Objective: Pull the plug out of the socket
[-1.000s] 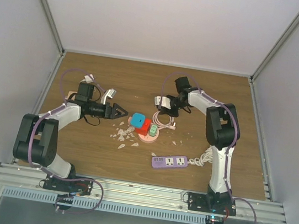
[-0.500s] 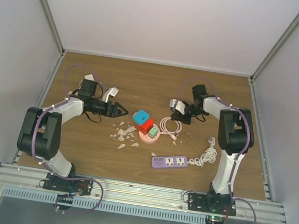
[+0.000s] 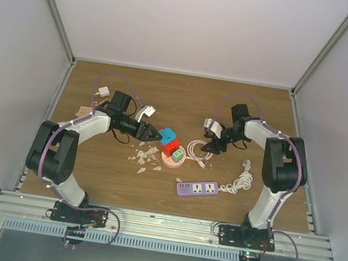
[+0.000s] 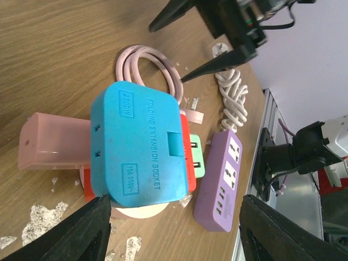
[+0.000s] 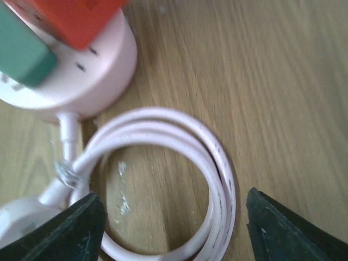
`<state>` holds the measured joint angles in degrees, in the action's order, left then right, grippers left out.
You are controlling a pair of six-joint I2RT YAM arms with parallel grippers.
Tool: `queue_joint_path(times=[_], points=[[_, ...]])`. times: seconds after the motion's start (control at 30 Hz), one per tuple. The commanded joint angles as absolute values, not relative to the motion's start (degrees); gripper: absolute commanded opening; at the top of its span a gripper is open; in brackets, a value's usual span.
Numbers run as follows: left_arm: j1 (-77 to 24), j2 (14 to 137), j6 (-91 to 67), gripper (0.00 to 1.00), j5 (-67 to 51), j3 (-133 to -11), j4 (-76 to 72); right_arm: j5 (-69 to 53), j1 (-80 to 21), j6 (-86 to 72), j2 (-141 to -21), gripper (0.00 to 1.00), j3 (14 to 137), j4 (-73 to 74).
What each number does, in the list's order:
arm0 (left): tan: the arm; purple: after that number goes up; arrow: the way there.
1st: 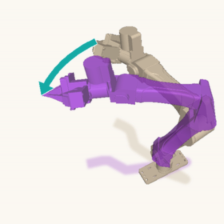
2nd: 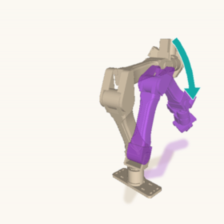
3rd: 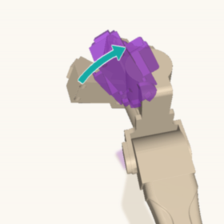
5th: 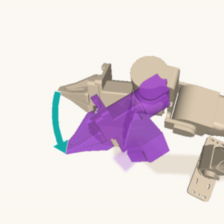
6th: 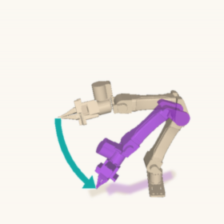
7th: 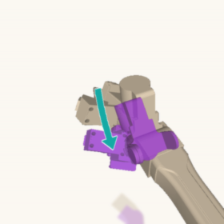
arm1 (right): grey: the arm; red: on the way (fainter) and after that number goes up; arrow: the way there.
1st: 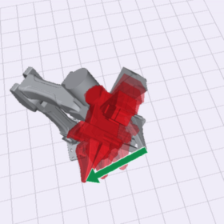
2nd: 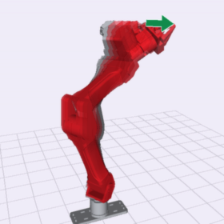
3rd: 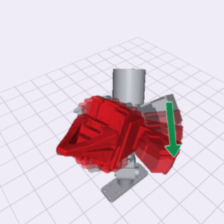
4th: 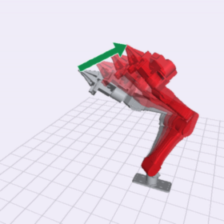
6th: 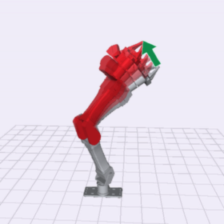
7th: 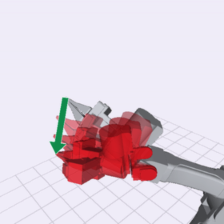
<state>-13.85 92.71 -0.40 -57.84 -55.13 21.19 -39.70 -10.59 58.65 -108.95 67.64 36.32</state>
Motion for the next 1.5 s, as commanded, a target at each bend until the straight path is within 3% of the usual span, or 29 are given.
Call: queue_joint_path(times=[0.0, 0.3, 0.97, 1.2, 1.47], points=[[-14.4, 95.0, 0.1, 0.66, -56.7, -57.1, 22.4, -49.0, -11.1, 57.2, -104.4, 0.76, 68.0, 35.7], [-15.4, 96.9, -2.8, 0.7, -54.4, -56.7, 21.9, -51.6, -17.2, 55.1, -102.1, 0.84, 66.1, 33.1], [-22.4, 92.8, -0.4, 0.34, -44.6, -60.0, 19.9, -51.8, -19.4, 51.6, -102.3, 0.83, 64.9, 29.3], [-24.8, 93.0, 3.0, 0.34, -38.9, -62.3, 21.2, -51.4, -19.4, 51.4, -101.6, 0.83, 64.4, 29.2], [-26.1, 95.3, 13.2, 0.15, -34.5, -67.0, 25.6, -50.8, -19.1, 51.0, -99.9, 0.83, 63.4, 27.7]])
